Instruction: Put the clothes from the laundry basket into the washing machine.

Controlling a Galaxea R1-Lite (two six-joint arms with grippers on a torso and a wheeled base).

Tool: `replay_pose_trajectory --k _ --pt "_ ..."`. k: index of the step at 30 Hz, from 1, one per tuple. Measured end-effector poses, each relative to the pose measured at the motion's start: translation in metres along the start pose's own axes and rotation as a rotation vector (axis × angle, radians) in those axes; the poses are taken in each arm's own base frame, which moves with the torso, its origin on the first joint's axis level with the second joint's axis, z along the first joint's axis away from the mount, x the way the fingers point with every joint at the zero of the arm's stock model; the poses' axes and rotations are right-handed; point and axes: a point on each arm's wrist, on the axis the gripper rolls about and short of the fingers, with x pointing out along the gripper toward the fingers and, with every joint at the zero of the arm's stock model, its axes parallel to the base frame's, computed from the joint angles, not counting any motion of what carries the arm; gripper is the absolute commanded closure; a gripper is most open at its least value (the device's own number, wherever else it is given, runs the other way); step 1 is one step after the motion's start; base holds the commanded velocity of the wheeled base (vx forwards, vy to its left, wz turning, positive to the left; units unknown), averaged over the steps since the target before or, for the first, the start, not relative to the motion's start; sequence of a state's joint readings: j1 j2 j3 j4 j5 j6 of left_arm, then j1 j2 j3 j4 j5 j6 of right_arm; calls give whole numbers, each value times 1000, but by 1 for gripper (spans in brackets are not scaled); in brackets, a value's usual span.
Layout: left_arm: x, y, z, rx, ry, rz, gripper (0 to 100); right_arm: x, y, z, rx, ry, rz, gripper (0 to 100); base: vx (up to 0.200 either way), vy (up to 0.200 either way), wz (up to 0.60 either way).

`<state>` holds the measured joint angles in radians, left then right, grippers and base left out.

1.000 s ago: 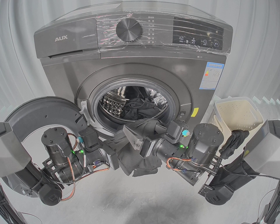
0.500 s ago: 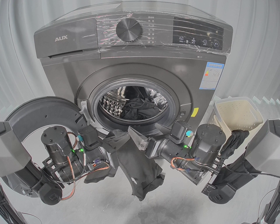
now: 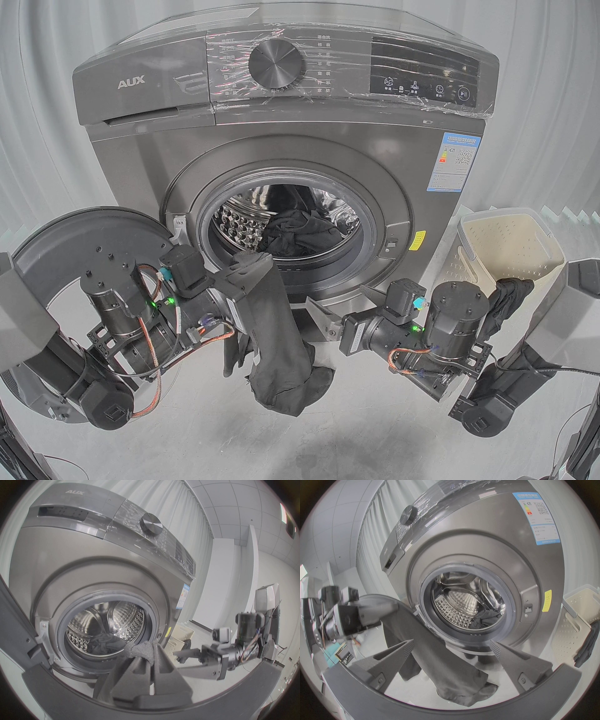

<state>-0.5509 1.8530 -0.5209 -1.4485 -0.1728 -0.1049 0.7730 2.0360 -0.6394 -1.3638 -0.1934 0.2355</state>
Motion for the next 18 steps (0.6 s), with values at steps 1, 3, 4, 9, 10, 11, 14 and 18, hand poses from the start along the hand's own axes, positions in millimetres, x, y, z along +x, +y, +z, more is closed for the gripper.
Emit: replay_pose_trajectory --k 1,3,4,9,10,11,14,18 --pt "1 0 2 1 -8 0 100 -1 -1 -2 -3 5 -1 0 0 0 0" --pt "3 -1 6 3 -21 0 100 -3 -1 -4 -8 16 -3 0 0 0 0" --pt "4 -1 8 5 -29 -1 100 -3 -1 -5 -10 20 -3 0 0 0 0" --pt "9 0 16 8 -49 1 100 -6 -1 -10 -40 38 1 0 0 0 0" --pt "10 0 17 8 -48 3 100 -6 -1 -10 -43 42 2 0 0 0 0" --pt "11 0 19 8 -50 6 100 -6 -1 -11 -46 45 5 0 0 0 0" --pt "17 2 26 11 -72 30 100 -7 4 -15 -50 50 23 0 0 0 0" --pt "23 2 35 16 -108 55 100 -7 13 -24 -55 50 60 0 0 0 0"
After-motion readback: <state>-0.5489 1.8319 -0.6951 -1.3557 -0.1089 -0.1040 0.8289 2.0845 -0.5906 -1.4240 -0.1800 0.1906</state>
